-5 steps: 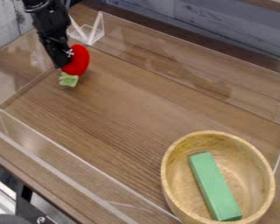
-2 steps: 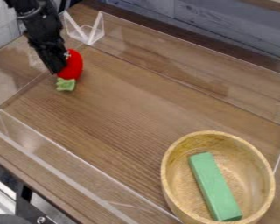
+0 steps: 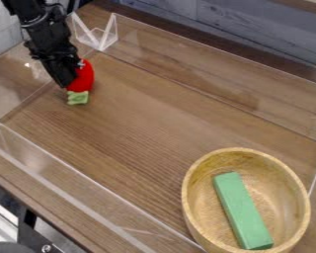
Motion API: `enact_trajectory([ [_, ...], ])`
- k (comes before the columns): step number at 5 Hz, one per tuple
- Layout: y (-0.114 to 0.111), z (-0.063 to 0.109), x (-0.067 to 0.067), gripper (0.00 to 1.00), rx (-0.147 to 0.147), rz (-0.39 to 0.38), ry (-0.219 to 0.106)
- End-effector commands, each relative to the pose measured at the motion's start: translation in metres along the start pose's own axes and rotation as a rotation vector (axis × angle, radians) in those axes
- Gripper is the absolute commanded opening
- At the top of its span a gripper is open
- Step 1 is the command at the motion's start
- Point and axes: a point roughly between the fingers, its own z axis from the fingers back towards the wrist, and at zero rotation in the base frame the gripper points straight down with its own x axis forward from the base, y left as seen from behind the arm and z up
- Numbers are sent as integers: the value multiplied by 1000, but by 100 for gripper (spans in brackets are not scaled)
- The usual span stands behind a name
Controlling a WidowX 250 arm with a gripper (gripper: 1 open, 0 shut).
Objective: Move the red object to the left side of the table
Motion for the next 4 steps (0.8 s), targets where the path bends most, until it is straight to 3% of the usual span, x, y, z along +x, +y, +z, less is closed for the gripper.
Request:
enact_trajectory([
  [1, -1, 32, 3, 0, 31, 19, -55],
  [2, -1, 38, -2, 0, 20, 46, -51],
  [3, -4, 45, 9, 0, 8, 54, -42],
  [4, -7, 49, 1, 0, 16, 102, -40],
])
